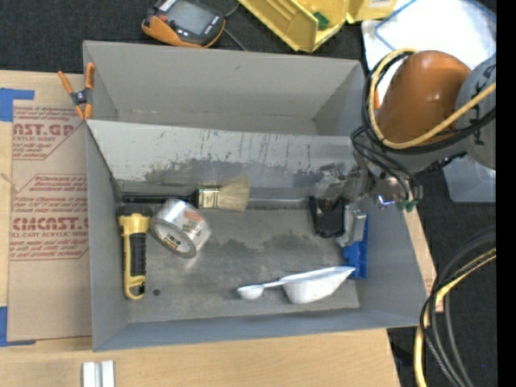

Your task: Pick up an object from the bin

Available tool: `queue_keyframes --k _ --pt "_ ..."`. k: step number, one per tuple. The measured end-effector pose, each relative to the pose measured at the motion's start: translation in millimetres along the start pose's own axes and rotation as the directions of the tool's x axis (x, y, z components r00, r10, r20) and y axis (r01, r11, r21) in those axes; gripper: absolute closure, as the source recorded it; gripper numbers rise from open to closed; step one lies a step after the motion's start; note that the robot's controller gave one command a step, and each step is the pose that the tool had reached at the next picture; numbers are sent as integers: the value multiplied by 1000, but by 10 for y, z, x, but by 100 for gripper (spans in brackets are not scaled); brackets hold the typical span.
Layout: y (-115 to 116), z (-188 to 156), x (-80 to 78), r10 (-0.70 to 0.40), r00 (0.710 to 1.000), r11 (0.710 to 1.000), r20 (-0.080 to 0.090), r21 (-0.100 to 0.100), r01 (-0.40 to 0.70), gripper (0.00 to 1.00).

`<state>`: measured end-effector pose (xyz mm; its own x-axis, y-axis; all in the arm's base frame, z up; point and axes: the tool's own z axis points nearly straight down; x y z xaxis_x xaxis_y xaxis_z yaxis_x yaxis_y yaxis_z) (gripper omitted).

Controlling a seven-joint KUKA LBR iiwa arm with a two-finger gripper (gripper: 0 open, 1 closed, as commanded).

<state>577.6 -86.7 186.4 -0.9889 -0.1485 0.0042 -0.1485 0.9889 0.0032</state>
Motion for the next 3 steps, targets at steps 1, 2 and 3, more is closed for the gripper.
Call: queue_keyframes --k 1,2,3 --pt "57 -462 -22 51 998 999 23 6 -51 0" --pt "129 424 68 63 998 998 -5 -3 -63 0" --pt "243 -256 -106 81 996 997 45 7 -82 0"
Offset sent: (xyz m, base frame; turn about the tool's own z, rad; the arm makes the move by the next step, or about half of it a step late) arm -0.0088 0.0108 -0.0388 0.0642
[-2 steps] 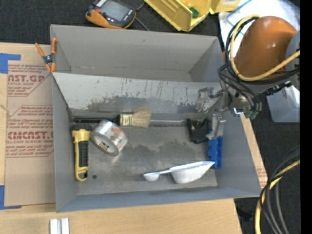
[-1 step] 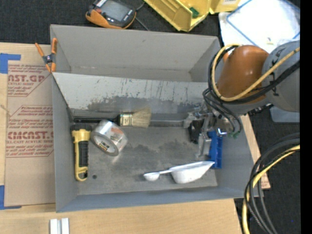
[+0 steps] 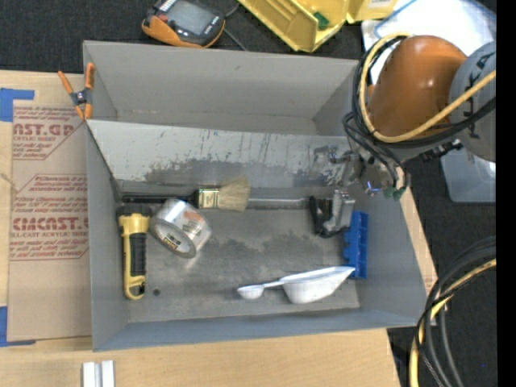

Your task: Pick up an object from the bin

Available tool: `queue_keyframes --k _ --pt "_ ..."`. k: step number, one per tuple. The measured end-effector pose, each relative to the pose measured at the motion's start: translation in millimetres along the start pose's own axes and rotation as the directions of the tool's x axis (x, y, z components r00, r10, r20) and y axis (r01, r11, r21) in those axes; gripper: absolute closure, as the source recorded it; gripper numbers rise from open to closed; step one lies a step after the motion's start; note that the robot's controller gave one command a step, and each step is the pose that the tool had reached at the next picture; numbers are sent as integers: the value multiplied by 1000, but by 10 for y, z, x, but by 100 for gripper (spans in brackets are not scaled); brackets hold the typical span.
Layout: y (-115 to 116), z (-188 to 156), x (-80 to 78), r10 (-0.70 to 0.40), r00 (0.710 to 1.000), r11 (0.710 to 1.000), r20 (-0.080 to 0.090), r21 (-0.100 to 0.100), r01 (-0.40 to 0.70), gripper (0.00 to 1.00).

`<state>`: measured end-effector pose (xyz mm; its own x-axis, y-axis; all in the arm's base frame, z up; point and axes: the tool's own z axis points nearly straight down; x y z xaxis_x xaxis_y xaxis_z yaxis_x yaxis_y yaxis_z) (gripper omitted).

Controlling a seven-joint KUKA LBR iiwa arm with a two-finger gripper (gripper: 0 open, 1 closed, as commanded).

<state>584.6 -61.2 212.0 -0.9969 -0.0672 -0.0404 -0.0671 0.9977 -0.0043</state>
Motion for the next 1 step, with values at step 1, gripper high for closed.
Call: queue_keyframes --k 1 --pt "-89 201 74 9 1000 1000 -11 -3 -9 0"
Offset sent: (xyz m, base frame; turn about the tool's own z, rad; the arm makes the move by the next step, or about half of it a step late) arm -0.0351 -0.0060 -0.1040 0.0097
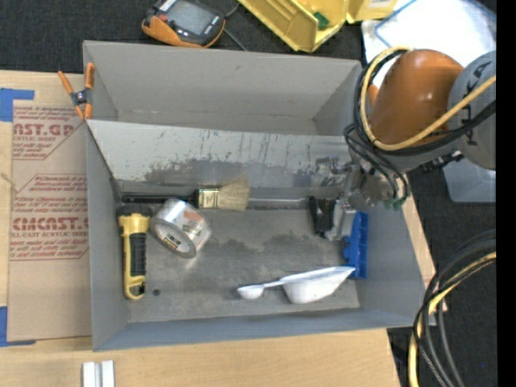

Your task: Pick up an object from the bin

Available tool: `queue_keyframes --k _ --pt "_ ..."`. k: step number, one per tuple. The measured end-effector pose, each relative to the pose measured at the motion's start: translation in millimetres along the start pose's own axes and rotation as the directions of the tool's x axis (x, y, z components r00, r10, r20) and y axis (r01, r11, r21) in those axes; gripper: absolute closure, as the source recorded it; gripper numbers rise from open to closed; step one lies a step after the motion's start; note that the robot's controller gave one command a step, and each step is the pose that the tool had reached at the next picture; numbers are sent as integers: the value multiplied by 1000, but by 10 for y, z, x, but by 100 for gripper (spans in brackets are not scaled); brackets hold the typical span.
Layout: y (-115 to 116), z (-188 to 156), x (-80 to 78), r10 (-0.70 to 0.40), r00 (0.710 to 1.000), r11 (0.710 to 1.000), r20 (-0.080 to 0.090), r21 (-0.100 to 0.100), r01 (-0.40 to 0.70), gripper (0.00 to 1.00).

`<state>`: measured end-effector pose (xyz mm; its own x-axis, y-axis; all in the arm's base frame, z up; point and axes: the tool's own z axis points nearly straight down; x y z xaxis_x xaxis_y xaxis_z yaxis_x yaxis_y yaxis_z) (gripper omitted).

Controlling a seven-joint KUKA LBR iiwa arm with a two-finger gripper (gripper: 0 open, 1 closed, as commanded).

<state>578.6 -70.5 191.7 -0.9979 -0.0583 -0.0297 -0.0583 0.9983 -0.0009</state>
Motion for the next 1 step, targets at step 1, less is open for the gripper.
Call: queue_keyframes --k 1 --pt "-49 394 146 10 1000 1000 -6 2 -10 0"
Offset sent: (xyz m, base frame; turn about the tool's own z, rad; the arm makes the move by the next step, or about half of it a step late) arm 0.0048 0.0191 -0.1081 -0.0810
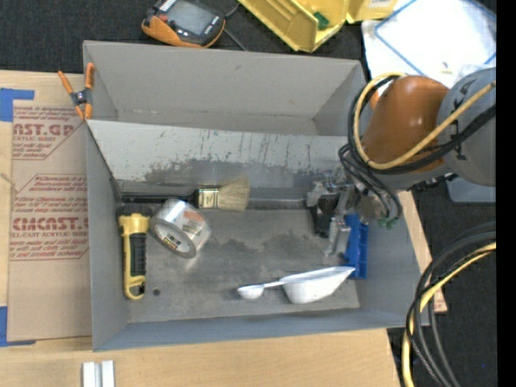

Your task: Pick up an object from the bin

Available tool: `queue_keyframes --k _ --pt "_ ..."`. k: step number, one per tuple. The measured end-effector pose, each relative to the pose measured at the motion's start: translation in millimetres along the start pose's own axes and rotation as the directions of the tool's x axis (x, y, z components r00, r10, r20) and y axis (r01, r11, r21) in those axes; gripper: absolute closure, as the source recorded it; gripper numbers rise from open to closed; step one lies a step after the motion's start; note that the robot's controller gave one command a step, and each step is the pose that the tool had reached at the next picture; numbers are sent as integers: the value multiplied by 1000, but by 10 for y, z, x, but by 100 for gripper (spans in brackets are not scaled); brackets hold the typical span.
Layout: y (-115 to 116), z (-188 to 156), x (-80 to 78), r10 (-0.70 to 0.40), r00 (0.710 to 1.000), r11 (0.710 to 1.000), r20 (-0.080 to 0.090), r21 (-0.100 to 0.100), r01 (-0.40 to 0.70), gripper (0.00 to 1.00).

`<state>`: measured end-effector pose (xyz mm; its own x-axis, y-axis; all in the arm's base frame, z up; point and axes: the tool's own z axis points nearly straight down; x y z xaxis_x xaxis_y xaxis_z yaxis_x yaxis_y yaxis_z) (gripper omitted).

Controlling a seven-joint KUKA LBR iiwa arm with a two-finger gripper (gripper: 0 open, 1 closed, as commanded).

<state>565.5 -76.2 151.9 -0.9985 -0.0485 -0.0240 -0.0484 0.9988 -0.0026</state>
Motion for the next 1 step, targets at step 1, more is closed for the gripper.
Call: queue_keyframes --k 1 --pt "265 720 -164 -93 996 996 -4 -3 93 0"
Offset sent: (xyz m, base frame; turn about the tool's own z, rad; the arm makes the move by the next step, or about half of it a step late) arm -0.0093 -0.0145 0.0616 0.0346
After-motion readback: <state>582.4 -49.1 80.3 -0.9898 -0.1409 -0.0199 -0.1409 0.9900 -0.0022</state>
